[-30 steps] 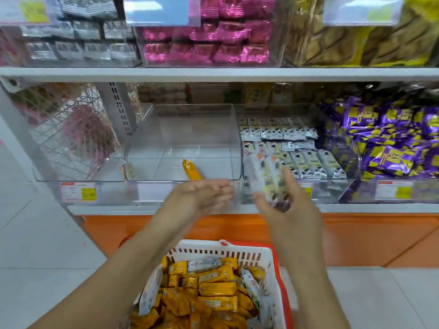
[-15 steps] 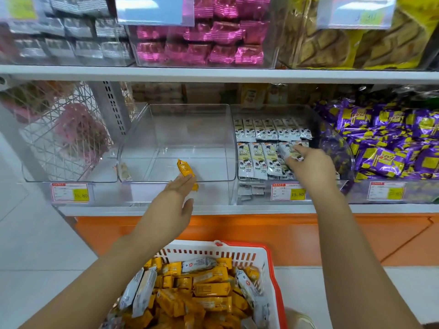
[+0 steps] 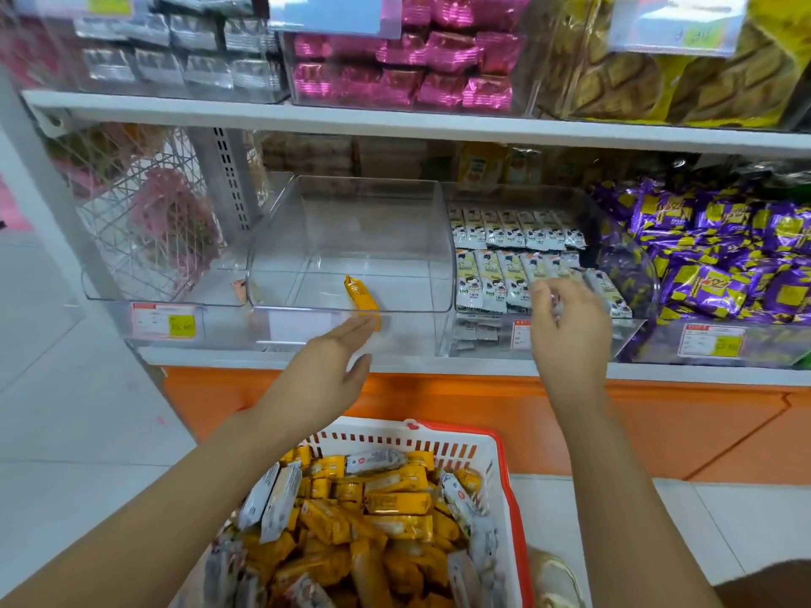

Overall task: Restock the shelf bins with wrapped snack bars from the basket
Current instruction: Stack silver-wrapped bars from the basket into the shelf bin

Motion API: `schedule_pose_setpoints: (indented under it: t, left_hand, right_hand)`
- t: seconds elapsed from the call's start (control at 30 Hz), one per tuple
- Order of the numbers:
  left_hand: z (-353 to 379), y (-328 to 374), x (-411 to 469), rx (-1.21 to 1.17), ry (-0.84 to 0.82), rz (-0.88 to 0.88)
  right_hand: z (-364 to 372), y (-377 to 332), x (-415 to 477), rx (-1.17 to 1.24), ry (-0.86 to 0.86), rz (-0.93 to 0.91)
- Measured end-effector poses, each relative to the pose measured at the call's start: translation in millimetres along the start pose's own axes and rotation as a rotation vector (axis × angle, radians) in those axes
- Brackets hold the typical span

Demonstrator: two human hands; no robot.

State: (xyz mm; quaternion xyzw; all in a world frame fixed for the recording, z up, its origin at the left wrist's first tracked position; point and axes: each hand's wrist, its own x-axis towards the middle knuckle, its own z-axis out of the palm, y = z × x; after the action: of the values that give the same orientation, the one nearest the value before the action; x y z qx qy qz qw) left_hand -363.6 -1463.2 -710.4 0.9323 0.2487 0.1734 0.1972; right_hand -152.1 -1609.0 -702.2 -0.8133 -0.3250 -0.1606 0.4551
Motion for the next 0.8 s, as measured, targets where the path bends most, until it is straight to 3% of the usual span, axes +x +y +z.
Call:
schedule_pose_setpoints:
  t: [0.07,0.2,0.3,0.47,0.63,0.8]
  left_hand:
    - [-2,-7,-13,-0.031,0.016,-0.019]
    - [4,-40,-46,0.093,-0.107,-0.065]
    - [11,-75,-76,0.201,-0.283,-0.202]
    - [13,-134,-132,0.321,-0.568,-0.600]
    - [18,-165,-164,0.284,-0.694,-0.692]
    - [21,-171,-163,0.243,-0.682,-0.695]
  right_hand:
    - [2,-21,-26,0.103,-0.067,-0.032]
    - [33,-37,-80,0.052,-0.478,-0.054]
    - [70,-35,-121,-0.070,-0.825,-0.024]
    - [124,-42,-182,-0.115,-1.202,0.067]
    - [180,-64,-219,-0.069,-1.353,0.092]
    - [239,-85,-251,-0.139,-1.314,0.112]
